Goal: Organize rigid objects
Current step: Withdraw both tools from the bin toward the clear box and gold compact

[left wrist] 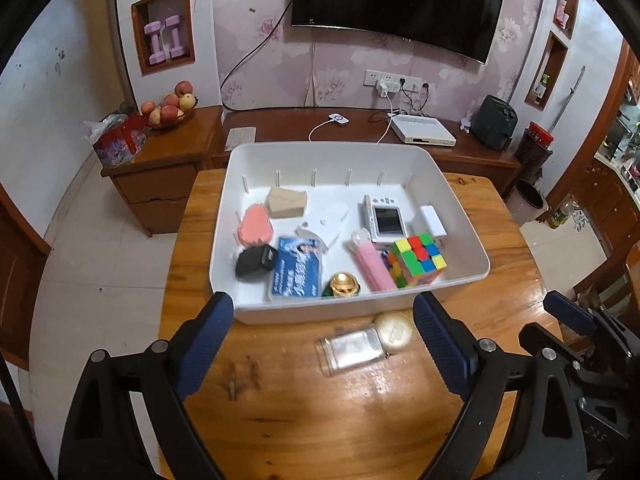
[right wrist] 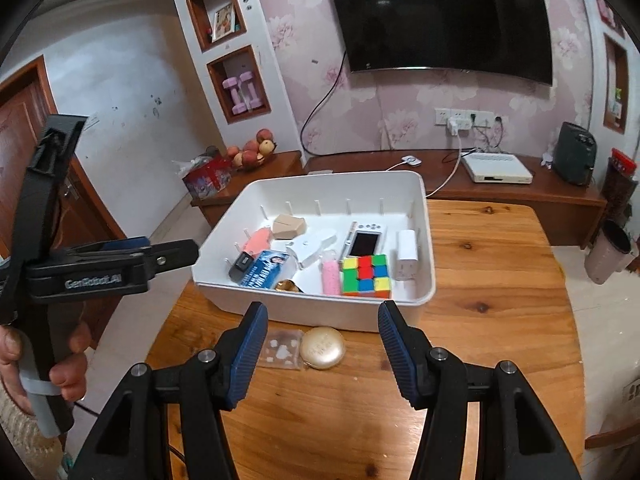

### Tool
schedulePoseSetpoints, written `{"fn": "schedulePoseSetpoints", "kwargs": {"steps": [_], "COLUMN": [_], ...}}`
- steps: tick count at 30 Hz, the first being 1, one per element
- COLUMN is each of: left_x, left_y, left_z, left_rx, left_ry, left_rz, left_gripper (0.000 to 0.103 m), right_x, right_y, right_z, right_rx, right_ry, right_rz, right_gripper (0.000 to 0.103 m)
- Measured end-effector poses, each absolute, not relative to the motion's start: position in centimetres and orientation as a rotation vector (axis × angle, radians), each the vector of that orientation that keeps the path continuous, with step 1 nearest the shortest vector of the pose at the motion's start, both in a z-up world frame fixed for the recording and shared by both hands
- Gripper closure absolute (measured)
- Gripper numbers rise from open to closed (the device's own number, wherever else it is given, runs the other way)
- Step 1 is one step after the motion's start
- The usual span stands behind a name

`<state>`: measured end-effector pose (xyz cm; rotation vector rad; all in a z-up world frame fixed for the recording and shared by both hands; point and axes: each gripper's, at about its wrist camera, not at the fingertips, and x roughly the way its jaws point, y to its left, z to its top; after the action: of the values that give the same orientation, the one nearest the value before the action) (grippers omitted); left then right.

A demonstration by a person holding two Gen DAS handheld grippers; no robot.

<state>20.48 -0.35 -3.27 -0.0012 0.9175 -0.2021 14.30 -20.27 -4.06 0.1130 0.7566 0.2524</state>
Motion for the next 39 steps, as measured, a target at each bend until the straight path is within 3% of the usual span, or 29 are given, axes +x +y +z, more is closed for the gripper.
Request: {"fn": "schedulePoseSetpoints", "kwargs": {"steps": [21, 29, 39], "left_x": [20.8, 21.7, 22.3], "left_y": [-4.8, -4.1, -3.6], "left_z": [-15.9, -17.5, -18.5], "left_rx": [0.023, -0.027, -0.106], "left_ry": [1.029, 1.049, 1.101], "left_rz": [-0.017, -0.013, -0.033], "left_gripper": [0.01, 0.003, 0.003], "right_x": [14.3, 14.2, 14.3], "right_y": [-24.4, -23.4, -23.0], "right_z": [-14.9, -15.8, -16.3], "right_rx": [0.223, 0.176, 0.157], "right_ry": [0.909, 0.917, 0.924], "right_rz": [0.134, 0.141, 0.14], "right_gripper": [0.045, 0.045, 0.045]}}
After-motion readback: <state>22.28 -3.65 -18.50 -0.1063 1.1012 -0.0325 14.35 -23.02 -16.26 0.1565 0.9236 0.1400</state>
